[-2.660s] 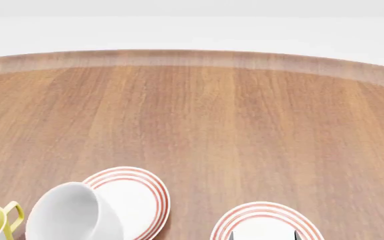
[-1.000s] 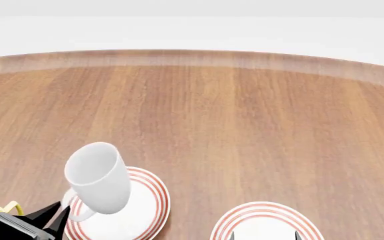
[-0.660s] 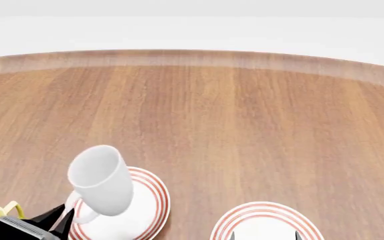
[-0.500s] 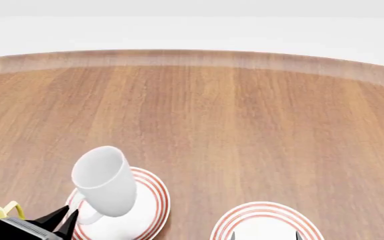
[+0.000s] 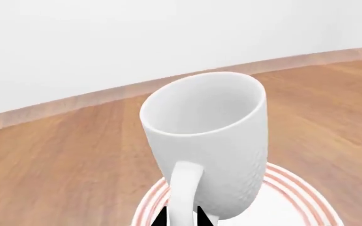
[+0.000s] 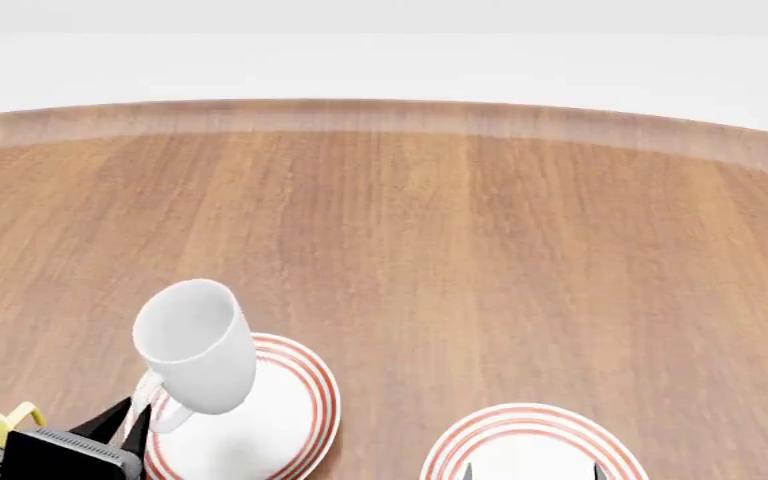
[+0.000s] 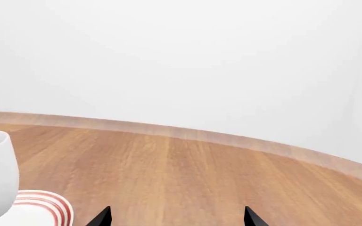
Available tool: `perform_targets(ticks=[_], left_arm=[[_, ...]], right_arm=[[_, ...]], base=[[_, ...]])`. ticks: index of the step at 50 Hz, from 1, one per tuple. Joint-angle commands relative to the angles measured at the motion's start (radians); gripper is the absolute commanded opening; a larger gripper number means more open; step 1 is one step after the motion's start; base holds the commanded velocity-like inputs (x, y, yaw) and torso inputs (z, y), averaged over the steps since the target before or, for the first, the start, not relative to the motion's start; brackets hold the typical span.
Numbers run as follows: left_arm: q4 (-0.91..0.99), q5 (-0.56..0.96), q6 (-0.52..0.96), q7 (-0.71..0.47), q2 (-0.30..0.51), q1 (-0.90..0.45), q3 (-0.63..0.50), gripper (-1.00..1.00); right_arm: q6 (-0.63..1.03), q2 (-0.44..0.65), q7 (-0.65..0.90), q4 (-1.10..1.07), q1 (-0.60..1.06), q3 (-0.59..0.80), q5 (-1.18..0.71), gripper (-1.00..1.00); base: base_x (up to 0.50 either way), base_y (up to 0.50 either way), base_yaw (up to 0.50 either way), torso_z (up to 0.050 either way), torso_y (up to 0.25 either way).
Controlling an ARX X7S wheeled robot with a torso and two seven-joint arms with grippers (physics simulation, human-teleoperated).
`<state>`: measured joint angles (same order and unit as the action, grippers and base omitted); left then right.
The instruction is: Put the white mug on the left plate.
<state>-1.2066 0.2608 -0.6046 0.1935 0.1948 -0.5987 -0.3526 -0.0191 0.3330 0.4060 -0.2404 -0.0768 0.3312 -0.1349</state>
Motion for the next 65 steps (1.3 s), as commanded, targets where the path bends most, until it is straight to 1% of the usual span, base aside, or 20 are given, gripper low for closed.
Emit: perform_targets(ticks=[1, 9, 14, 23, 26, 33, 55, 56, 57, 65], left_arm=[[-0.097, -0.056, -0.077, -0.101, -0.029, -0.046, -0.002, -1.00], [-0.099, -0.085, -0.079, -0.112, -0.040, -0.041, 0.008, -1.00], [-0.100, -0.125, -0.087, -0.145, -0.044, -0.035, 0.003, -1.00], [-0.101, -0.152, -0.078, -0.143, -0.051, -0.032, 0.022, -1.00], [-0.101, -0.183, -0.072, -0.175, -0.049, -0.031, 0.019, -1.00], [-0.101, -0.213, -0.055, -0.191, -0.049, -0.031, 0.030, -1.00], [-0.102, -0.251, -0.028, -0.217, -0.056, -0.026, 0.050, -1.00], [-0.102, -0.253, -0.027, -0.239, -0.056, -0.029, 0.054, -1.00], [-0.102, -0.253, -0.029, -0.238, -0.056, -0.029, 0.055, 1.00], [-0.102, -0.257, -0.035, -0.246, -0.053, -0.029, 0.055, 1.00]], right_arm=[[-0.003, 0.003, 0.002, 0.002, 0.000, 0.002, -0.003, 1.00], [0.000, 0.005, 0.007, -0.002, -0.001, 0.003, -0.002, 1.00], [0.002, 0.007, 0.010, -0.008, -0.004, 0.003, -0.004, 1.00], [-0.002, 0.009, 0.010, -0.002, -0.001, 0.005, -0.005, 1.00], [0.001, 0.009, 0.013, -0.007, -0.002, 0.006, -0.005, 1.00], [-0.001, 0.011, 0.014, -0.006, -0.002, 0.006, -0.007, 1.00], [-0.007, 0.016, 0.019, -0.006, -0.002, 0.009, -0.010, 1.00], [-0.007, 0.016, 0.019, -0.004, -0.001, 0.010, -0.009, 1.00], [-0.006, 0.016, 0.019, -0.006, -0.001, 0.011, -0.010, 1.00], [-0.003, 0.017, 0.023, -0.008, -0.001, 0.014, -0.009, 1.00]], base=[[0.00, 0.00, 0.00, 0.000, 0.000], [0.00, 0.00, 0.00, 0.000, 0.000], [0.00, 0.00, 0.00, 0.000, 0.000], [0.00, 0.00, 0.00, 0.000, 0.001], [0.00, 0.00, 0.00, 0.000, 0.000], [0.00, 0.00, 0.00, 0.000, 0.000], [0.00, 0.00, 0.00, 0.000, 0.000], [0.00, 0.00, 0.00, 0.000, 0.000], [0.00, 0.00, 0.00, 0.000, 0.000], [0.00, 0.00, 0.00, 0.000, 0.000]])
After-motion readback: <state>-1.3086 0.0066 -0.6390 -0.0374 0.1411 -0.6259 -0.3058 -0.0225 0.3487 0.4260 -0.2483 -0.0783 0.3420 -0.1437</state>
